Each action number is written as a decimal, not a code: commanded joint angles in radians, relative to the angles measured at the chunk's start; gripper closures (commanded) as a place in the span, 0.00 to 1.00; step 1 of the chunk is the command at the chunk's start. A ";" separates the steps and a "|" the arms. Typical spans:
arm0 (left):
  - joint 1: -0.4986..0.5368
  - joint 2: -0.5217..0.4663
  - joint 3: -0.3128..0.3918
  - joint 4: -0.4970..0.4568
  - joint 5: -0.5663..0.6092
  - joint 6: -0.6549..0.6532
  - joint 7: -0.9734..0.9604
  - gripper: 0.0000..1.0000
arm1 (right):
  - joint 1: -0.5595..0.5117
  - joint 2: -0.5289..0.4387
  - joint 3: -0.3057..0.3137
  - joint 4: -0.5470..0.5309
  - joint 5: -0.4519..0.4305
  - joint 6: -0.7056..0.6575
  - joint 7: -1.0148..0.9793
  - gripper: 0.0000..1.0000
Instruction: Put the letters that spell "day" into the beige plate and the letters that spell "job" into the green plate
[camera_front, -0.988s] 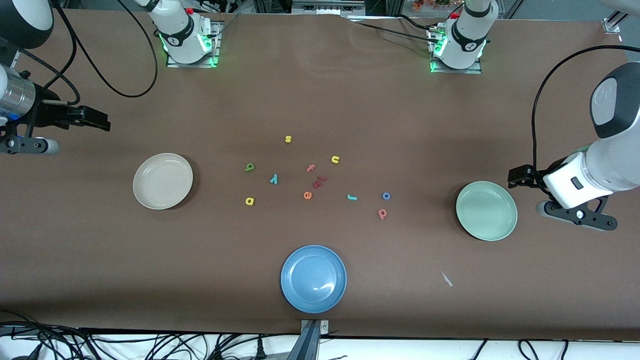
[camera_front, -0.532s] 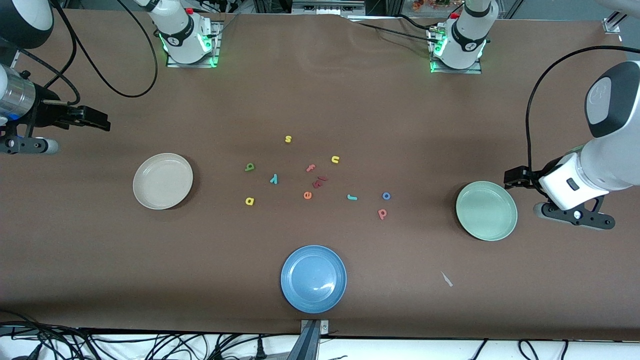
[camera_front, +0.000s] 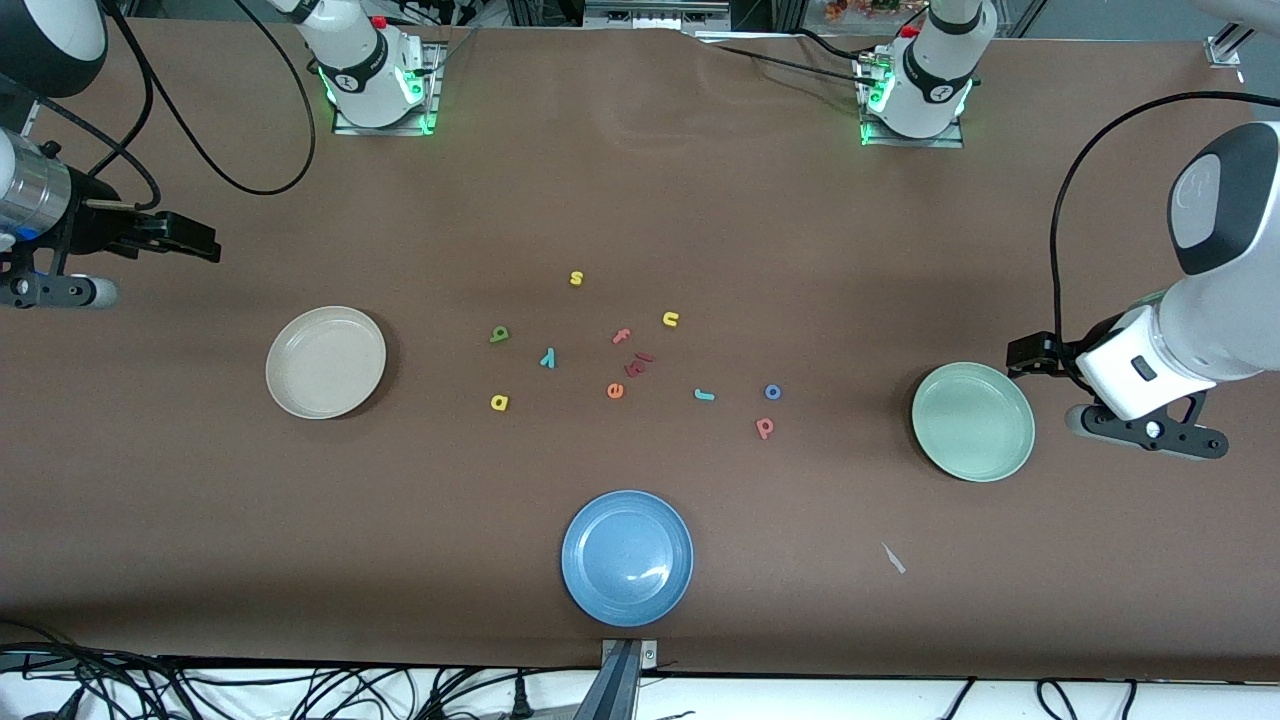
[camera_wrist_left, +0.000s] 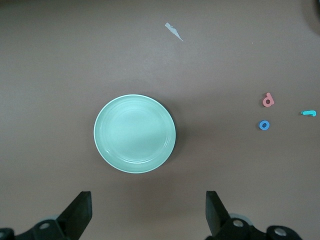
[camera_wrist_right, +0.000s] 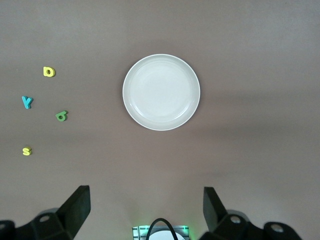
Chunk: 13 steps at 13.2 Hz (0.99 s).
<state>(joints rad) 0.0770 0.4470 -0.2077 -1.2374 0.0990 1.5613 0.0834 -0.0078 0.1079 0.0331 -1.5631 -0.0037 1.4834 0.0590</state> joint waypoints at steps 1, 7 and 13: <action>-0.002 -0.004 0.008 -0.004 -0.035 0.006 -0.031 0.00 | -0.001 0.006 -0.004 0.021 0.011 -0.006 -0.021 0.00; -0.003 0.001 0.008 -0.001 -0.036 0.008 -0.065 0.00 | 0.003 0.006 -0.004 0.021 0.005 -0.008 -0.022 0.00; 0.006 0.004 0.008 -0.001 -0.071 0.008 -0.074 0.00 | -0.001 0.015 -0.004 0.026 0.004 -0.014 -0.024 0.00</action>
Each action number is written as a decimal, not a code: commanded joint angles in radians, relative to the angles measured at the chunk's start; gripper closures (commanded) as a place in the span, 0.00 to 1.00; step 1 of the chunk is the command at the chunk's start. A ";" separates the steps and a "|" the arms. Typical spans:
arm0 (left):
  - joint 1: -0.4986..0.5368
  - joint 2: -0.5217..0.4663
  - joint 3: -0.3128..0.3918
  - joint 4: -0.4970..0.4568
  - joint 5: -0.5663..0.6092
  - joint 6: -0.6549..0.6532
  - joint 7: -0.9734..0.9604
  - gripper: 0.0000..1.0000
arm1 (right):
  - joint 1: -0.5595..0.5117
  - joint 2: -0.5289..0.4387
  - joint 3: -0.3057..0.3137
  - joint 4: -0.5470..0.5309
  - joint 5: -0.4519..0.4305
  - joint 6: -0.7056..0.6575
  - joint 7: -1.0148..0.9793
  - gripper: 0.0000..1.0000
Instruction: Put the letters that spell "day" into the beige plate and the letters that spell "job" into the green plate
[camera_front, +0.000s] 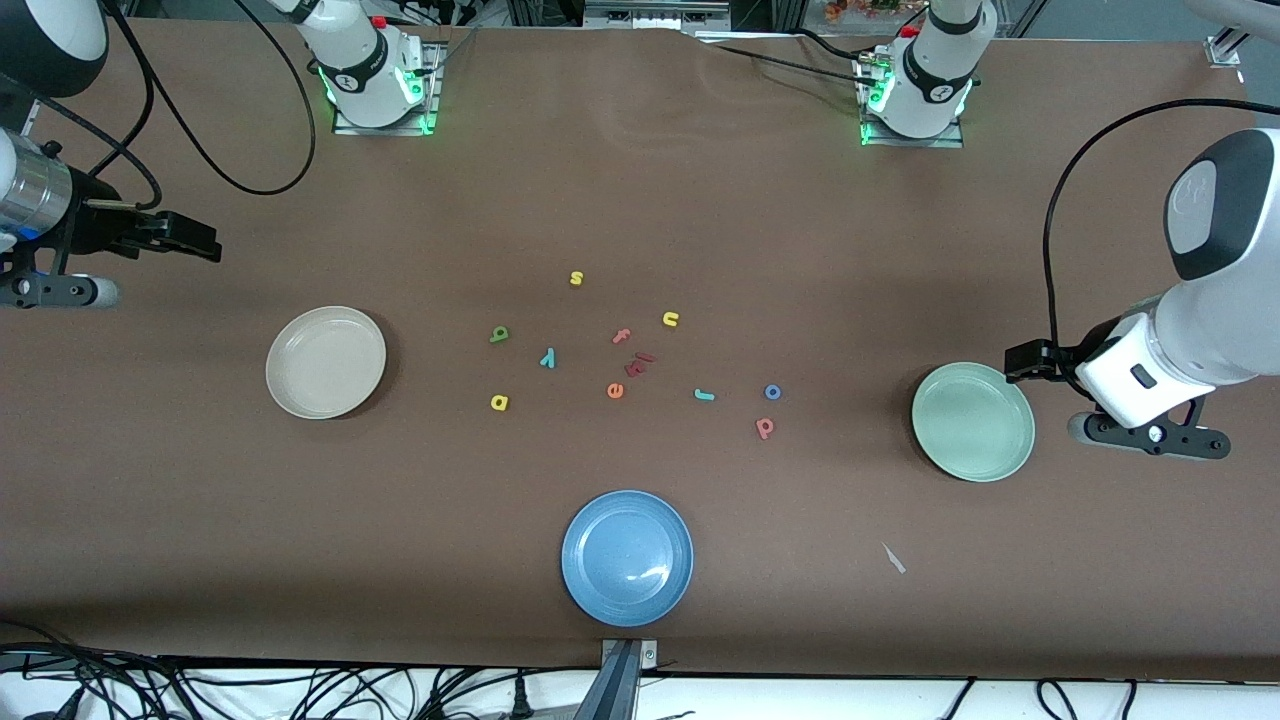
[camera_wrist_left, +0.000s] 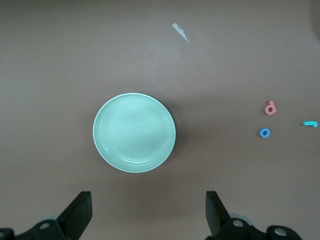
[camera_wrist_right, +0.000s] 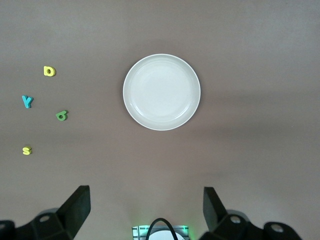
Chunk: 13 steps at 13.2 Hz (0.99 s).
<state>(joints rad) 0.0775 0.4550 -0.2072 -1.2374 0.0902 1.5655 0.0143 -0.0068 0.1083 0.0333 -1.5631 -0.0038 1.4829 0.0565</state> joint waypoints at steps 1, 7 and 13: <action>0.011 -0.002 0.009 -0.002 -0.091 0.004 -0.001 0.00 | -0.001 0.014 -0.004 0.026 0.004 -0.016 -0.032 0.00; 0.011 -0.002 0.012 -0.002 -0.084 0.005 0.009 0.00 | 0.001 0.021 -0.003 0.015 0.019 -0.006 -0.037 0.00; 0.010 -0.002 0.012 -0.002 -0.083 0.004 0.009 0.00 | 0.004 0.019 -0.001 -0.005 0.021 0.039 -0.037 0.00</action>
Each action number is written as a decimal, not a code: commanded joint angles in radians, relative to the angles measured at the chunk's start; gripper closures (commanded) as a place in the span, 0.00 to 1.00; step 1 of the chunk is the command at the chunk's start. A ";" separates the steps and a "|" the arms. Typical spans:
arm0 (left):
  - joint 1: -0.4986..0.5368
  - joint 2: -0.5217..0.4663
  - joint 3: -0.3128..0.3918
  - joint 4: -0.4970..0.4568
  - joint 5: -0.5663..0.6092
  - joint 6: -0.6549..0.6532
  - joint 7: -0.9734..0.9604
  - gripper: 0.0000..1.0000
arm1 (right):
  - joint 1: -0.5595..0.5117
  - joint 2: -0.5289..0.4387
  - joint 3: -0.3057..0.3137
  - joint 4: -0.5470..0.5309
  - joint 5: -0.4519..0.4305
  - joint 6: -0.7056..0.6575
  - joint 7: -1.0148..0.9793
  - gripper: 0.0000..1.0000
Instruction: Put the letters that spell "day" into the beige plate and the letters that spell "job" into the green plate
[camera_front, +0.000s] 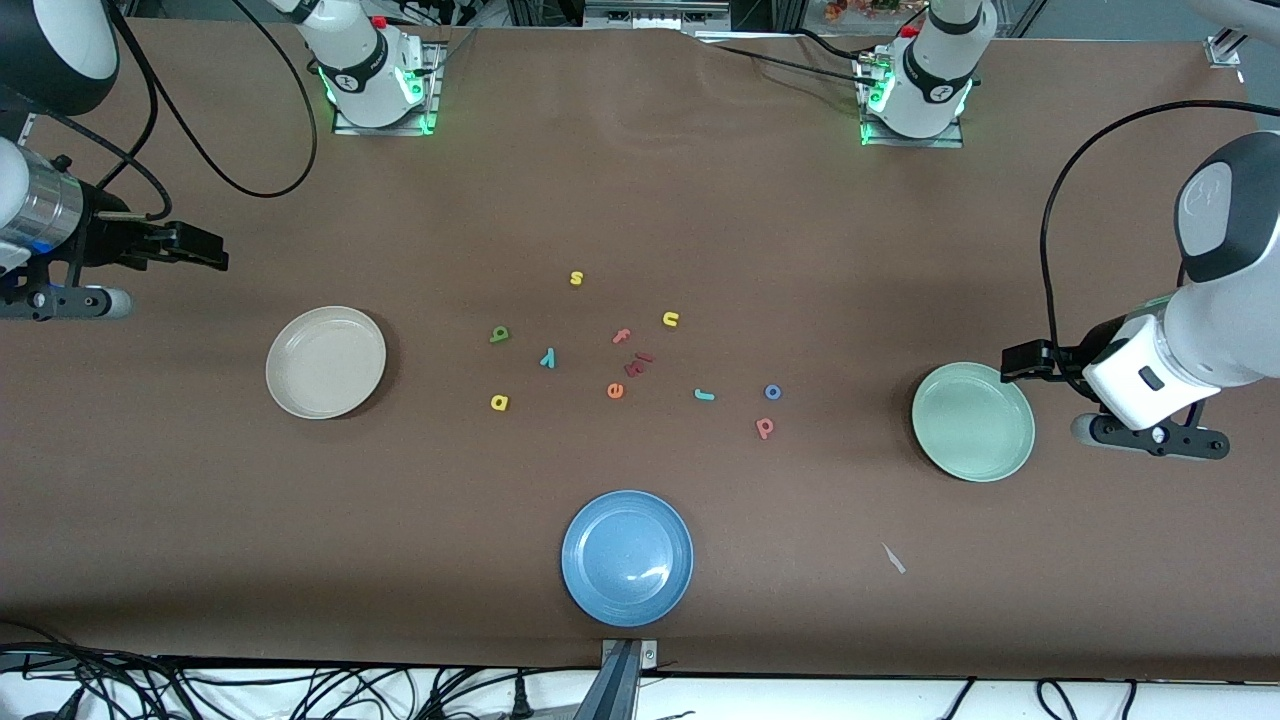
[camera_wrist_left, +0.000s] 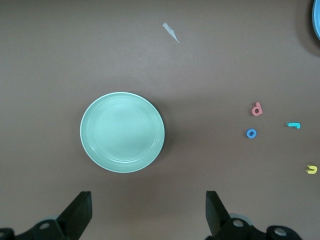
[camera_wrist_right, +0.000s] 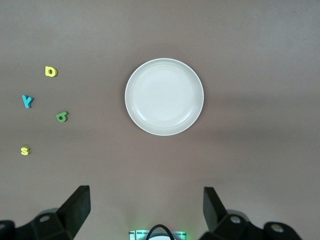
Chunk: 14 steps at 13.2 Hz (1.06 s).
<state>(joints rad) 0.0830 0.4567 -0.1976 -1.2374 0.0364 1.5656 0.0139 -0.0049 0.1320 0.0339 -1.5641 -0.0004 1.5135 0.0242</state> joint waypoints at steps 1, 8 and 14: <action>0.007 -0.004 0.003 -0.002 -0.029 0.004 0.009 0.00 | 0.002 -0.005 -0.002 -0.004 0.017 0.008 -0.004 0.00; -0.002 -0.007 0.004 -0.002 -0.029 0.001 -0.006 0.00 | 0.019 -0.003 0.004 -0.001 0.017 0.010 -0.015 0.00; -0.070 0.020 -0.003 -0.040 -0.061 0.001 -0.073 0.00 | 0.046 -0.009 0.008 -0.036 0.033 0.014 -0.003 0.00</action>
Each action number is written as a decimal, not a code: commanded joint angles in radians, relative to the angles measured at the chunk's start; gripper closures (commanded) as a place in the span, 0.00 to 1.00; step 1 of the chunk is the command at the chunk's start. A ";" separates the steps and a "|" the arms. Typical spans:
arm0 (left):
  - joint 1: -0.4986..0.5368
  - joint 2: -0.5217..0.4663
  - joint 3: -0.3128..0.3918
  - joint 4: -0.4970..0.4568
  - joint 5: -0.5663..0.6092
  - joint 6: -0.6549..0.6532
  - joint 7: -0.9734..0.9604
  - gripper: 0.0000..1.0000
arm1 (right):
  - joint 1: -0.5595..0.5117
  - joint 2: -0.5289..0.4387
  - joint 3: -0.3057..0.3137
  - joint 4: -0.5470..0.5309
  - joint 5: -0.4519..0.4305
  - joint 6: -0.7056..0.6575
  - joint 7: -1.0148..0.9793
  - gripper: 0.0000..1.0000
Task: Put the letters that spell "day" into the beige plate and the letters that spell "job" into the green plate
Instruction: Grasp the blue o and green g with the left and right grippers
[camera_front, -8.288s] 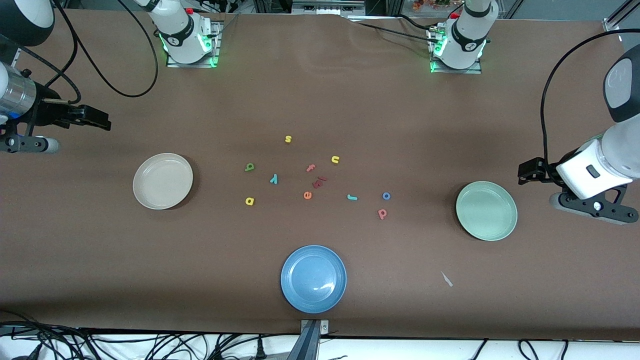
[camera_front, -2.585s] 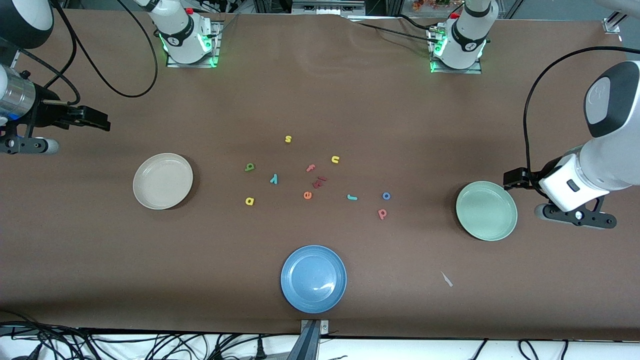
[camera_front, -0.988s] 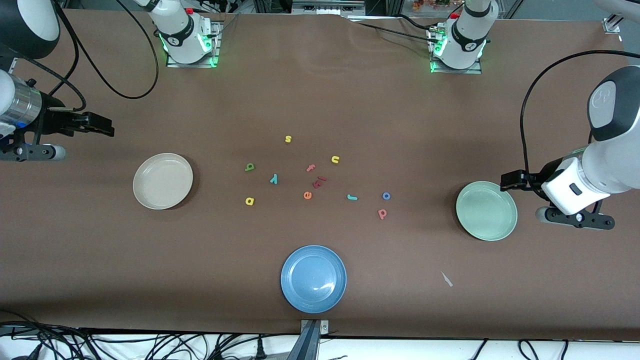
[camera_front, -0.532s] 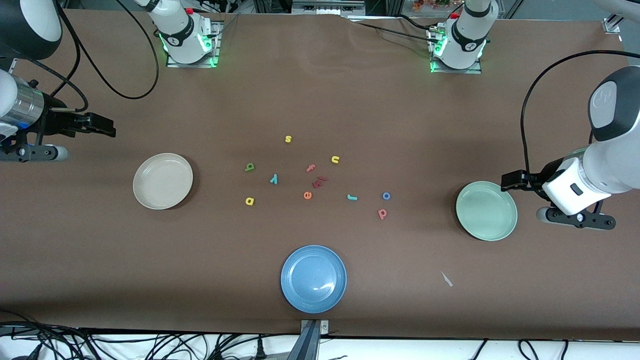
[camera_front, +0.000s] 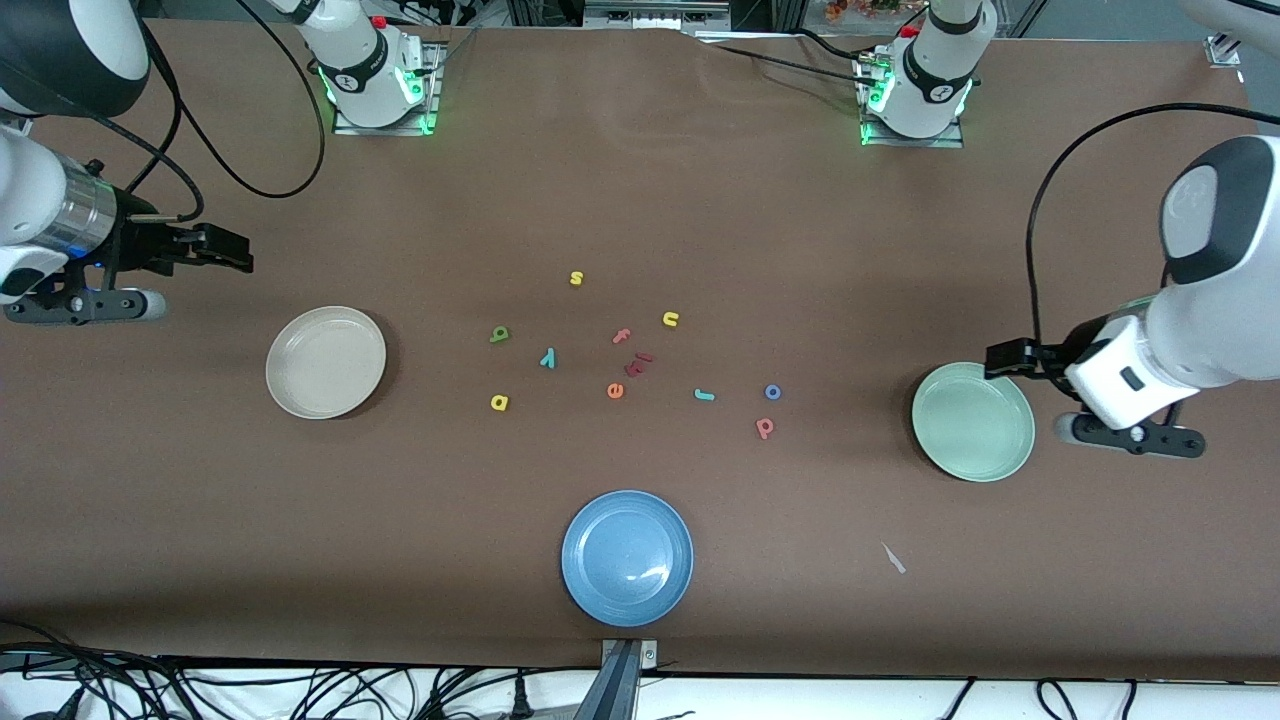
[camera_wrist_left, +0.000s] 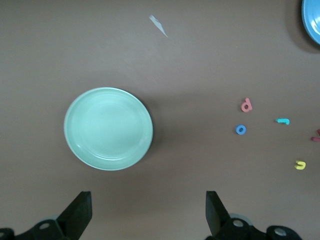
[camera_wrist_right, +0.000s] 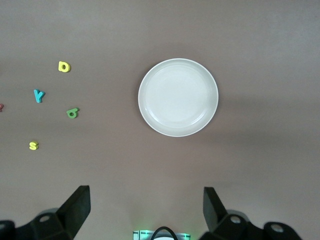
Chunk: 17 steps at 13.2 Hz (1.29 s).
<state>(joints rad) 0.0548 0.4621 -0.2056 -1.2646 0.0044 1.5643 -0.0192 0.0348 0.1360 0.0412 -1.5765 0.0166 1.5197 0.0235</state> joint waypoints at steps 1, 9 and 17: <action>-0.074 0.029 0.005 -0.016 -0.029 0.002 -0.074 0.00 | 0.011 -0.015 0.005 -0.028 0.016 0.014 -0.002 0.00; -0.217 0.122 0.006 -0.171 -0.106 0.302 -0.335 0.00 | 0.056 0.007 0.071 -0.097 0.044 0.109 0.149 0.00; -0.320 0.260 0.008 -0.257 -0.090 0.485 -0.464 0.37 | 0.218 0.036 0.075 -0.380 0.049 0.541 0.525 0.00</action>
<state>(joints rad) -0.2518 0.7072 -0.2093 -1.5004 -0.0761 2.0050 -0.4674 0.2371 0.1780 0.1185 -1.8826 0.0546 1.9604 0.4775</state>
